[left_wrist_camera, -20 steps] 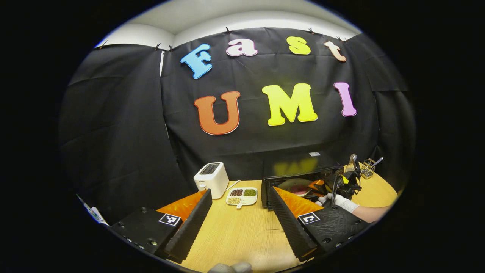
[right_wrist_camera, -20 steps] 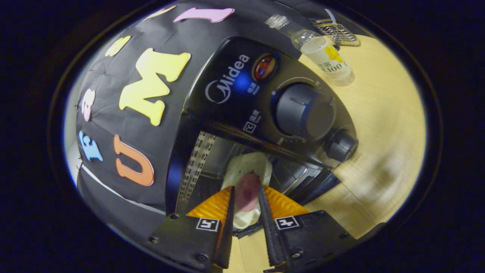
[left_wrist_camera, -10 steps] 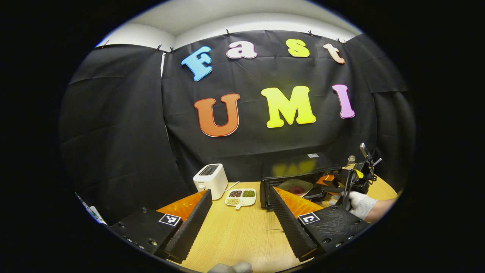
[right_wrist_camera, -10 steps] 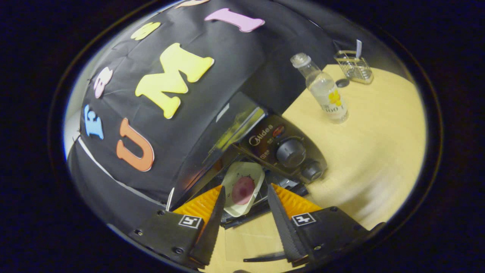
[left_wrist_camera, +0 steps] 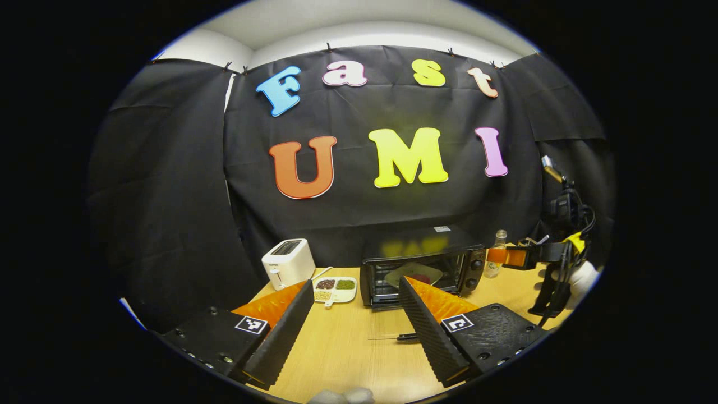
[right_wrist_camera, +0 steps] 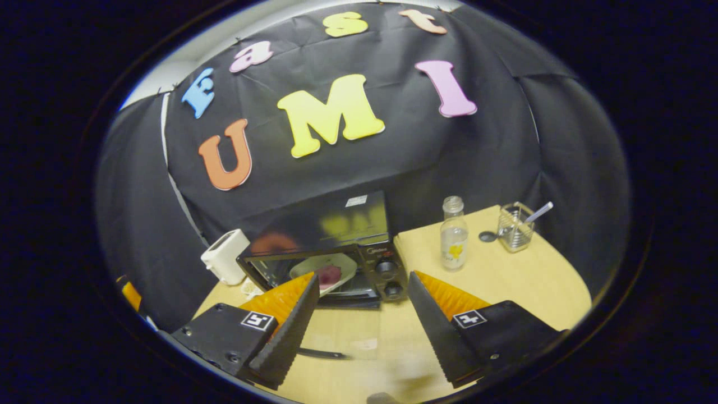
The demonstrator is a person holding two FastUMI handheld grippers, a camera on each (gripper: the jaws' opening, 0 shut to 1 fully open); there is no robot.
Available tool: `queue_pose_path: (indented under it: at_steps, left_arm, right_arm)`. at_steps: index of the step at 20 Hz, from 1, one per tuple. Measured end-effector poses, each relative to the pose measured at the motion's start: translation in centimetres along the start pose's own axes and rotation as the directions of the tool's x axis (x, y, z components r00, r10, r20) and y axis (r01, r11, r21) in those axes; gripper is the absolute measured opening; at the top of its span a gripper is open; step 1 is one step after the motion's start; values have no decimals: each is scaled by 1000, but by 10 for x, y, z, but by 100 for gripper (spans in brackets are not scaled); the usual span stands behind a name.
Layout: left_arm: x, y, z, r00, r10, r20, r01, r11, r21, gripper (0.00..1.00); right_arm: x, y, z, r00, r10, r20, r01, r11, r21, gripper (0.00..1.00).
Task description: Open the electric oven with the left hand, put the food in, and close the electric oven.
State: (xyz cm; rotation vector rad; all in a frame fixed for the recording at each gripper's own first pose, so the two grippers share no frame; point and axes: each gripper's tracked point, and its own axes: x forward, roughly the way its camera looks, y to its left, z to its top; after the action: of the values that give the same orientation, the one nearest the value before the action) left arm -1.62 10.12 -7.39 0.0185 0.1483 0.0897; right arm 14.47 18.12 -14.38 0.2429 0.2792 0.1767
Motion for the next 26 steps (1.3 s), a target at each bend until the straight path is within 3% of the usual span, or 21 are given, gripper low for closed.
queue_pose_path:
  at_steps: [2, 3, 5, 8, 10, 19, 26]
  left_arm:
    - [4, -12, -10, 1000, -26, -9, 26, 1000, -8, 96]
    - [6, -19, -16, 999, -37, -17, 37, 999, -9, 96]
    - [12, -31, -26, 998, -52, -21, 52, 999, 7, 97]
    - [19, -55, -47, 994, -96, -45, 96, 995, 7, 96]
    - [25, -68, -66, 990, -115, -77, 115, 993, 7, 96]
    - [49, -116, -164, 944, -179, -276, 177, 984, -33, 97]
    - [66, -143, -225, 903, -181, -390, 183, 983, -33, 97]
  right_arm:
    - [-21, -12, 4, 1000, -24, 14, 25, 997, -79, 100]
    - [-38, -15, 2, 999, -36, 21, 38, 990, -133, 95]
    - [-61, -25, 8, 998, -48, 44, 57, 972, -230, 96]
    - [-92, -30, 14, 997, -50, 58, 65, 953, -297, 100]
    - [-106, -37, 14, 996, -61, 59, 76, 950, -303, 96]
    - [-136, -83, 12, 990, -139, 3, 136, 964, -228, 97]
    - [-154, -117, 15, 979, -203, -20, 193, 956, -222, 100]
